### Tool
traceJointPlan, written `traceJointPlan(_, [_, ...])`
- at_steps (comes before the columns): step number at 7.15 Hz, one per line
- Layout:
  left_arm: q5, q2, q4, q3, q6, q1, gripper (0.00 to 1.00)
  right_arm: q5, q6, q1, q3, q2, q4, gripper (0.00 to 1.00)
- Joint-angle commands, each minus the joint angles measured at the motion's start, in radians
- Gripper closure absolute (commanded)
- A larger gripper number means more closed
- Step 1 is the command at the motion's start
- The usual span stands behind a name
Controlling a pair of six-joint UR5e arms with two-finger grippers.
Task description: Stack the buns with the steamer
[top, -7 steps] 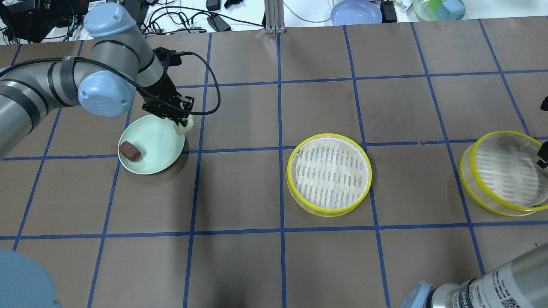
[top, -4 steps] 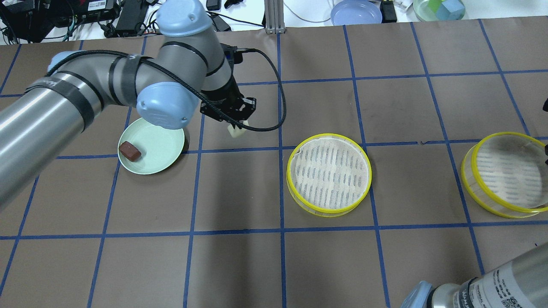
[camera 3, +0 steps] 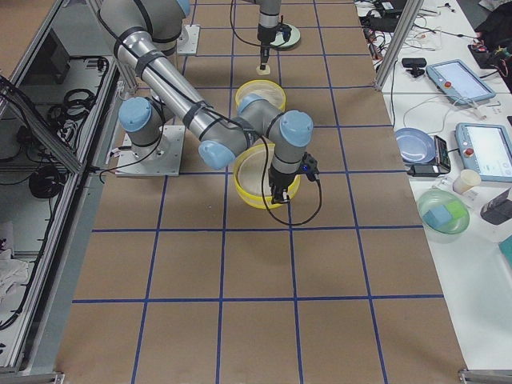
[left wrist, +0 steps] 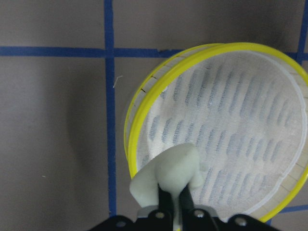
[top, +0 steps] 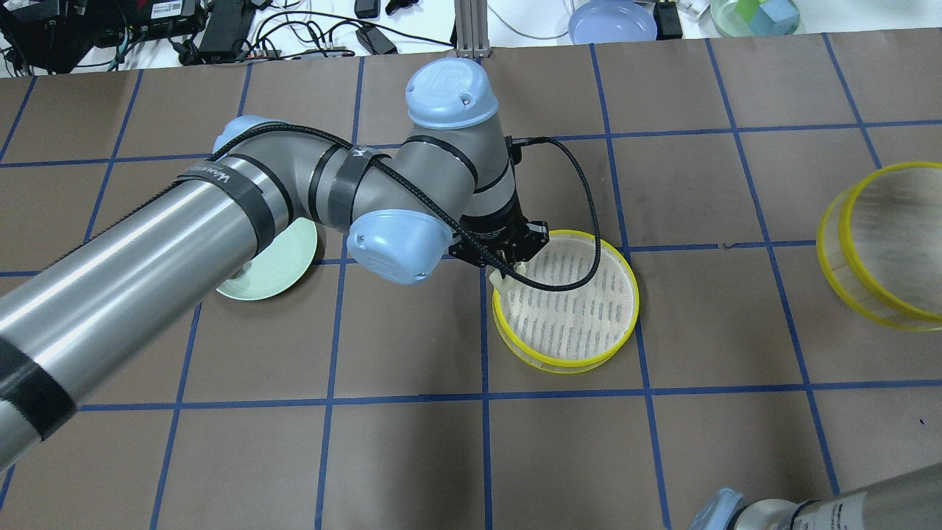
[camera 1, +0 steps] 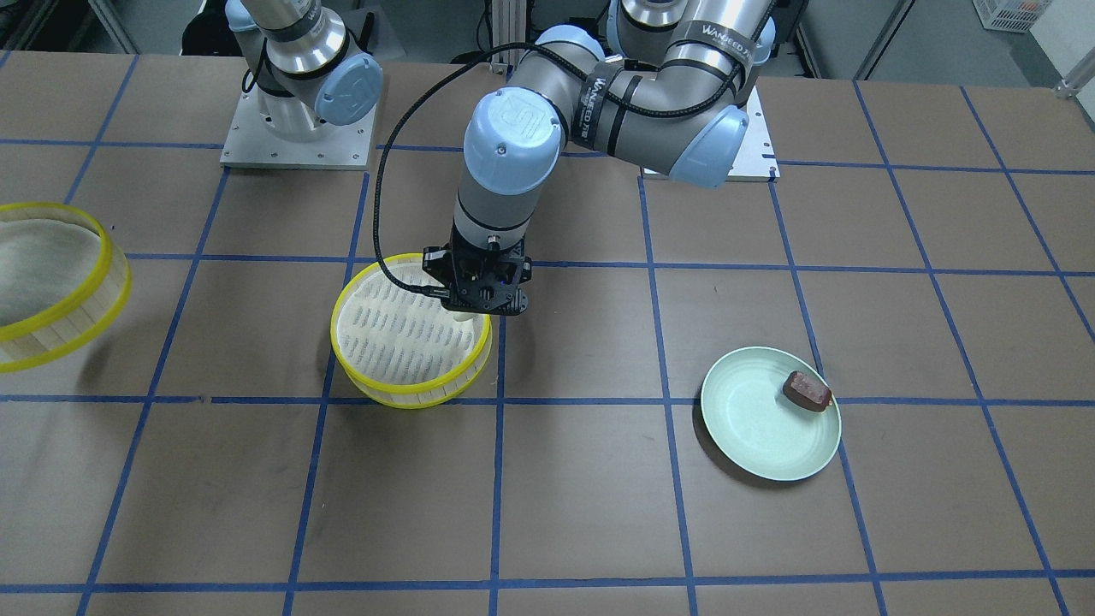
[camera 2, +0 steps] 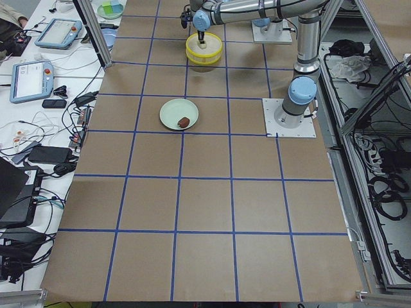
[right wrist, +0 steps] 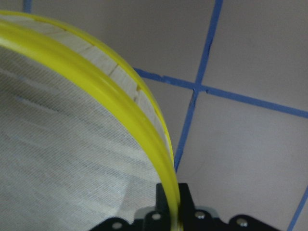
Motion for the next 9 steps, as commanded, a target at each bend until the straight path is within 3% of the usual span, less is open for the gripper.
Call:
traceJointPlan(1, [-0.067, -0.052, 0.005, -0.007, -0.042, -0.006, 1.00, 0.015, 0.283, 0.188, -0.019, -0.106, 0.179, 0.98])
traceJointPlan(2, [-0.075, -0.068, 0.003, -0.009, -0.079, -0.006, 1.00, 0.012, 0.460, 0.308, -0.002, -0.137, 0.250, 0.99])
traceJointPlan(3, [-0.069, -0.079, 0.002, -0.012, -0.102, -0.006, 0.60, 0.006, 0.574, 0.397, 0.044, -0.162, 0.259, 0.99])
traceJointPlan(4, [-0.064, -0.083, 0.002, -0.016, -0.102, -0.005, 0.14, 0.009, 0.648, 0.434, 0.103, -0.193, 0.258, 1.00])
traceJointPlan(5, [-0.066, -0.074, 0.005, -0.012, -0.102, 0.000, 0.00, 0.010, 0.652, 0.438, 0.117, -0.194, 0.250, 1.00])
traceJointPlan(6, [-0.063, -0.056, 0.003, -0.001, -0.101, 0.011, 0.00, 0.021, 0.661, 0.439, 0.118, -0.194, 0.250, 1.00])
traceJointPlan(7, [0.003, -0.036, -0.001, 0.010, -0.084, 0.059, 0.01, 0.026, 0.726, 0.456, 0.119, -0.193, 0.246, 0.99])
traceJointPlan(8, [0.043, -0.002, -0.030, 0.031, -0.003, 0.130, 0.01, 0.029, 0.830, 0.534, 0.113, -0.185, 0.229, 0.99])
traceJointPlan(9, [0.141, 0.031, -0.088, 0.048, 0.140, 0.187, 0.01, 0.029, 0.922, 0.623, 0.111, -0.179, 0.209, 0.98])
